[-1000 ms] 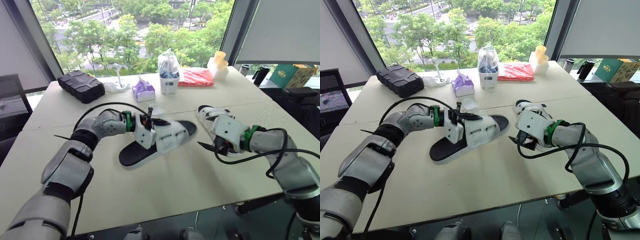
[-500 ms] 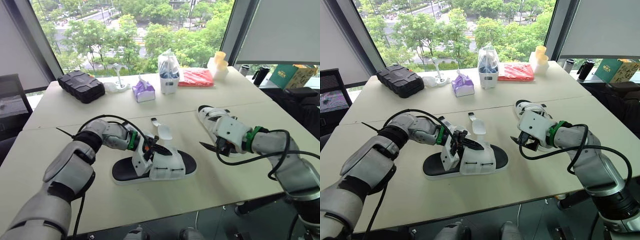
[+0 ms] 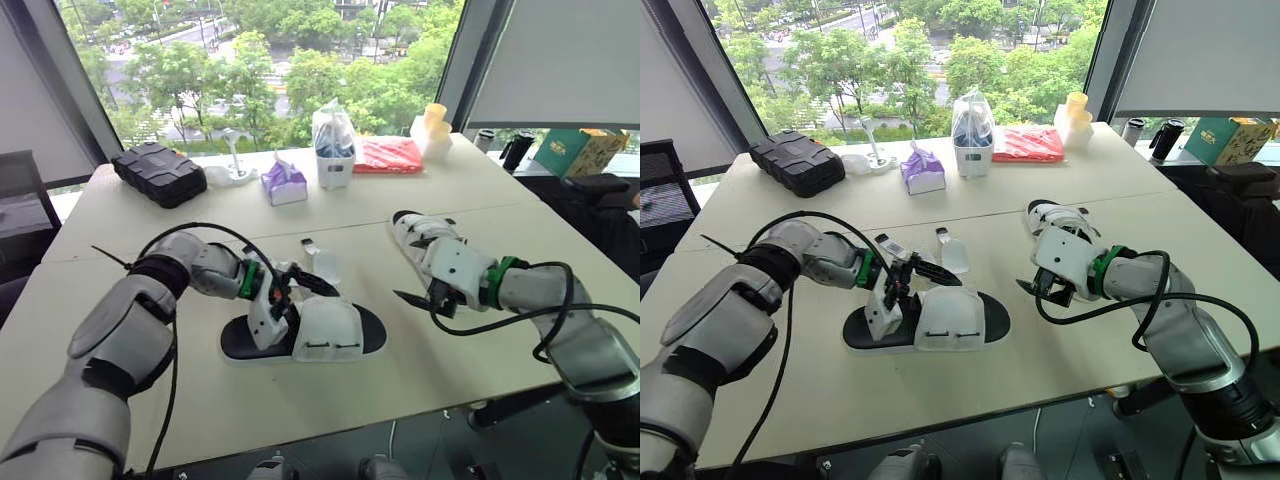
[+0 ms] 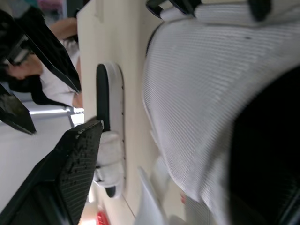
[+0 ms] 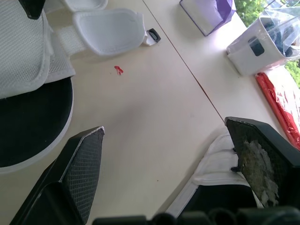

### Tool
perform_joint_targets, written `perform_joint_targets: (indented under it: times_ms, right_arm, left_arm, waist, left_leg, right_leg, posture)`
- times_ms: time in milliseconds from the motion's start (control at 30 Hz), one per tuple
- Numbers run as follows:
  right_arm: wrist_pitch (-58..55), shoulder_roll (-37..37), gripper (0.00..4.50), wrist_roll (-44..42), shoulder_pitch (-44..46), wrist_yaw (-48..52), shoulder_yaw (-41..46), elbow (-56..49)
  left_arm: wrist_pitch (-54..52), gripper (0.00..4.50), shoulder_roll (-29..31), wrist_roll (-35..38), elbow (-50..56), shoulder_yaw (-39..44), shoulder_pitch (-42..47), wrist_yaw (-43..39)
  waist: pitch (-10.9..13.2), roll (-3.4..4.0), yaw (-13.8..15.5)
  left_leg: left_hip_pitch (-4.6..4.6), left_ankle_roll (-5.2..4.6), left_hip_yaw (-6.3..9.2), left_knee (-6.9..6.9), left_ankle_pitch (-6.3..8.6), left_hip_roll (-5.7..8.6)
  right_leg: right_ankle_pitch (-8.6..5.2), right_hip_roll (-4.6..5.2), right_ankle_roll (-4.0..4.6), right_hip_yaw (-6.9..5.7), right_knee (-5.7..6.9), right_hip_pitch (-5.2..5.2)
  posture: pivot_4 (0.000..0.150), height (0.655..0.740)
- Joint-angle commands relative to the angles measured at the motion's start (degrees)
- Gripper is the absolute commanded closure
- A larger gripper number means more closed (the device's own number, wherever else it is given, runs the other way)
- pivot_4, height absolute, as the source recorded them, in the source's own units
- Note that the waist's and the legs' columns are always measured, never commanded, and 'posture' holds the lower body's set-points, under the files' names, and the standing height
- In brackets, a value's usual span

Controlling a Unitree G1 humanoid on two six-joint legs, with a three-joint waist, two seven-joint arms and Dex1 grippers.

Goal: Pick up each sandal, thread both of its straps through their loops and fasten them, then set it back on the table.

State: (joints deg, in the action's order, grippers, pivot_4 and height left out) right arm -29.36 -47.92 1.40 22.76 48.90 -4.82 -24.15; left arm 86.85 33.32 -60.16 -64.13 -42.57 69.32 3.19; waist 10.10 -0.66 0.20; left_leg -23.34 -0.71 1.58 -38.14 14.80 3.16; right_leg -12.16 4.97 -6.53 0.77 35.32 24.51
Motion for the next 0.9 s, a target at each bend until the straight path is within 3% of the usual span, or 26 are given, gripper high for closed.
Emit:
perform_joint_targets:
  times_ms: [33, 133, 267, 367, 467, 567, 700, 900]
  right_arm:
    - [2.2, 1.1, 0.00, -1.9, 0.9, 0.9, 0.0, 1.1]
    - [3.1, 2.1, 0.00, -3.0, 1.1, 1.2, 0.1, 2.4]
    - [5.6, 3.3, 0.00, -4.5, 1.7, 2.1, -0.2, 5.4]
    - [7.1, 3.5, 0.00, -5.0, 1.3, 2.8, -0.4, 6.4]
    - [9.6, 4.3, 0.79, -6.6, 0.4, 4.4, -0.5, 7.7]
    - [11.3, 4.6, 2.25, -7.5, -0.6, 5.7, -0.9, 8.4]
    - [12.5, 5.7, 4.34, -8.0, -2.5, 6.5, -2.6, 9.1]
    - [13.1, 7.0, 4.43, -8.4, -4.6, 8.4, -5.2, 9.7]
  left_arm:
    - [4.3, 0.02, 3.5, 6.9, -7.8, -0.3, 1.4, -8.1]
    - [5.6, 0.02, 4.9, 12.9, -13.2, -0.1, 1.7, -15.7]
    - [3.3, 0.02, 1.6, 10.5, -50.3, 28.5, 12.3, -46.6]
    - [-10.8, 0.02, 3.1, 18.0, -55.9, 50.0, 14.4, -73.2]
    - [-30.6, 0.00, 5.0, 26.4, -55.9, 63.3, 14.7, -91.9]
    - [-40.2, 0.00, 5.8, 29.2, -55.9, 69.0, 14.3, -95.6]
    - [-59.3, 0.00, 5.4, 35.2, -55.9, 70.5, 14.5, -93.4]
    - [-80.7, 0.00, 2.4, 39.3, -55.9, 70.0, 13.8, -93.2]
  waist:
    - [0.0, 0.00, -0.1]
    - [0.0, 0.00, -0.1]
    - [0.0, -0.13, 0.3]
    - [-0.1, -0.11, 0.3]
    - [0.0, -0.19, 0.4]
    - [0.0, -0.19, -0.1]
    - [0.0, -0.20, -0.8]
    - [0.0, -0.20, -1.2]
  left_leg:
    - [0.00, 0.00, 0.00, 0.00, 0.00, 0.00]
    - [0.00, 0.00, -0.01, 0.00, 0.00, 0.00]
    - [-0.01, -0.02, -0.11, -0.11, -0.01, 0.08]
    - [-0.02, -0.07, -0.24, -0.15, 0.02, 0.08]
    - [-0.07, -0.08, -0.11, -0.15, 0.03, -0.05]
    - [-0.09, -0.08, -0.01, -0.14, 0.03, -0.05]
    - [-0.07, -0.09, 0.18, -0.13, 0.03, -0.04]
    - [-0.02, -0.08, 0.18, -0.14, 0.03, -0.02]
  right_leg:
    - [0.00, 0.00, 0.00, 0.00, 0.00, 0.00]
    - [0.00, 0.00, 0.00, 0.00, 0.00, 0.00]
    - [0.01, -0.05, 0.01, -0.12, -0.03, -0.08]
    - [0.00, -0.11, 0.00, -0.16, -0.10, -0.12]
    - [-0.01, -0.10, -0.01, -0.24, -0.04, -0.11]
    - [-0.02, -0.10, -0.03, -0.25, -0.04, -0.10]
    - [-0.06, -0.10, -0.09, -0.25, 0.10, -0.08]
    - [-0.09, -0.08, -0.14, -0.22, 0.28, -0.04]
  posture:
    - [0.150, 0.7400]
    - [0.150, 0.7400]
    - [0.150, 0.7400]
    - [0.150, 0.7400]
    - [0.150, 0.7400]
    - [0.150, 0.7400]
    - [0.150, 0.7400]
    - [0.150, 0.7400]
